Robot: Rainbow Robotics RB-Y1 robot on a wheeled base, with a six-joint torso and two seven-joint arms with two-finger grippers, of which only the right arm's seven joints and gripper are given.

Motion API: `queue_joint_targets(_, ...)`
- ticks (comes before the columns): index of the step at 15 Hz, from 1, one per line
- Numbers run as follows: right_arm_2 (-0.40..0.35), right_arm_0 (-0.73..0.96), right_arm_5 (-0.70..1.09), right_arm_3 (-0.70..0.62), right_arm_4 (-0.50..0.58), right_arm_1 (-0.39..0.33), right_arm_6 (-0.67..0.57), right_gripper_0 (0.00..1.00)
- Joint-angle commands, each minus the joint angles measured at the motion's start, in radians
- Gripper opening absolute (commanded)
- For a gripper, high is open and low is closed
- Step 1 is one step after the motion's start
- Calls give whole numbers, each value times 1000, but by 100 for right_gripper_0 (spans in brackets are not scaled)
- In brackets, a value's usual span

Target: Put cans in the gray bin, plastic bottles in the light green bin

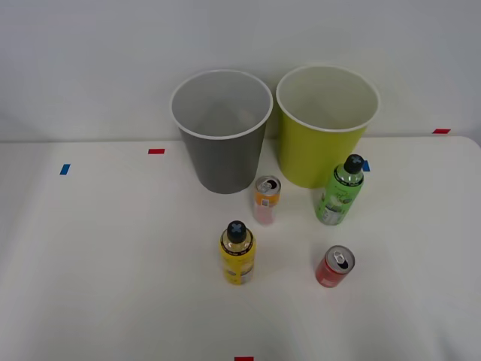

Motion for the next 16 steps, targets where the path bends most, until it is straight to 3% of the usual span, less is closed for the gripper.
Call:
queue_joint_targets(1, 95, -4, 3, 18, -91, -11, 177, 100)
queue_joint_targets(7, 138, -141, 3, 118, -86, -25, 211, 100)
queue_joint_targets(16, 245, -328, 124, 119, -88, -54, 251, 100)
